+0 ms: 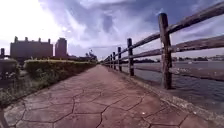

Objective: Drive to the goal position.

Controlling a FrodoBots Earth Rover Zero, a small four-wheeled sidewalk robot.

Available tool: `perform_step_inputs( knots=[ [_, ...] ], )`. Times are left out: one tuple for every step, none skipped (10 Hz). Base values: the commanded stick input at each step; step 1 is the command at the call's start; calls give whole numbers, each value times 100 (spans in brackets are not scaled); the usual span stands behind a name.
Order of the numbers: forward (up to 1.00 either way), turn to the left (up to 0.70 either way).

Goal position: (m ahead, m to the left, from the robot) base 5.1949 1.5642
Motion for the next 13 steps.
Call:
perform_step_inputs(
  knots=[
    [0, 0],
    [0, 0],
    [0, 0],
    [0, 0],
    [4, 0],
    [18, 2],
    [32, 3],
    [46, 4],
    [60, 5],
    [70, 6],
    [70, 6],
    [70, 6],
    [70, 6]
  ],
)
